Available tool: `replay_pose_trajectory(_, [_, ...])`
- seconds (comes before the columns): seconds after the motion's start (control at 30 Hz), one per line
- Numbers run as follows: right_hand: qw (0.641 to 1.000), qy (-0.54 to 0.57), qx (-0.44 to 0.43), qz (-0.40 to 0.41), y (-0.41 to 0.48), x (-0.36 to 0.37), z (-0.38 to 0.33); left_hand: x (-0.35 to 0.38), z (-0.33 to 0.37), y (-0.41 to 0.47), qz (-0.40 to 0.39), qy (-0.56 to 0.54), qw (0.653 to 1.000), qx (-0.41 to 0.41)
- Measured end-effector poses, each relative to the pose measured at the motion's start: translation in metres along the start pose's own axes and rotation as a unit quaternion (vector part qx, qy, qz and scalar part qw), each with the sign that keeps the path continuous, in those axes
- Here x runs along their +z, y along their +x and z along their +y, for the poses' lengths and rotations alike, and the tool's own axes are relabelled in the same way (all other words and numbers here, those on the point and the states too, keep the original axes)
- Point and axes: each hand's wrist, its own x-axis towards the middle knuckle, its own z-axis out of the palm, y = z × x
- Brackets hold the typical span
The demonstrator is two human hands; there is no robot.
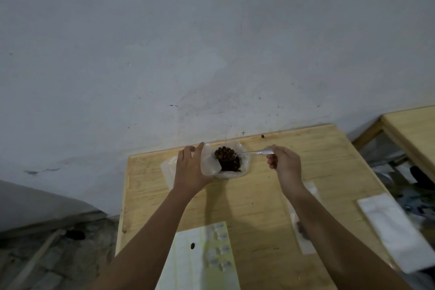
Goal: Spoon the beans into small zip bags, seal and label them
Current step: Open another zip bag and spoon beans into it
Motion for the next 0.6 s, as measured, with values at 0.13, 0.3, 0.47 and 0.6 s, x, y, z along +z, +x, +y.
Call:
replay_pose_trajectory(0.13, [0.995, -0.035, -0.067, -0.066, -0.007, 0.002, -0.007, 0.003, 0.006, 0.0, 0.0, -0.03, 1.0, 0.01])
replay_pose_trajectory(0.3, [0.992, -0.058, -0.108, 0.0, -0.005, 0.001, -0.004, -0.002, -0.003, -0.006, 0.007, -0.032, 0.999, 0.005])
replay_pose_trajectory(0.47, [0.971, -0.173, -0.161, -0.027, -0.007, 0.005, 0.02, -0.005, -0.017, -0.012, 0.018, -0.027, 0.999, 0.002])
replay_pose_trajectory(0.6, [0.955, -0.244, -0.166, -0.04, -0.008, 0.016, 0.044, -0.007, -0.025, -0.016, 0.018, -0.017, 1.0, 0.007])
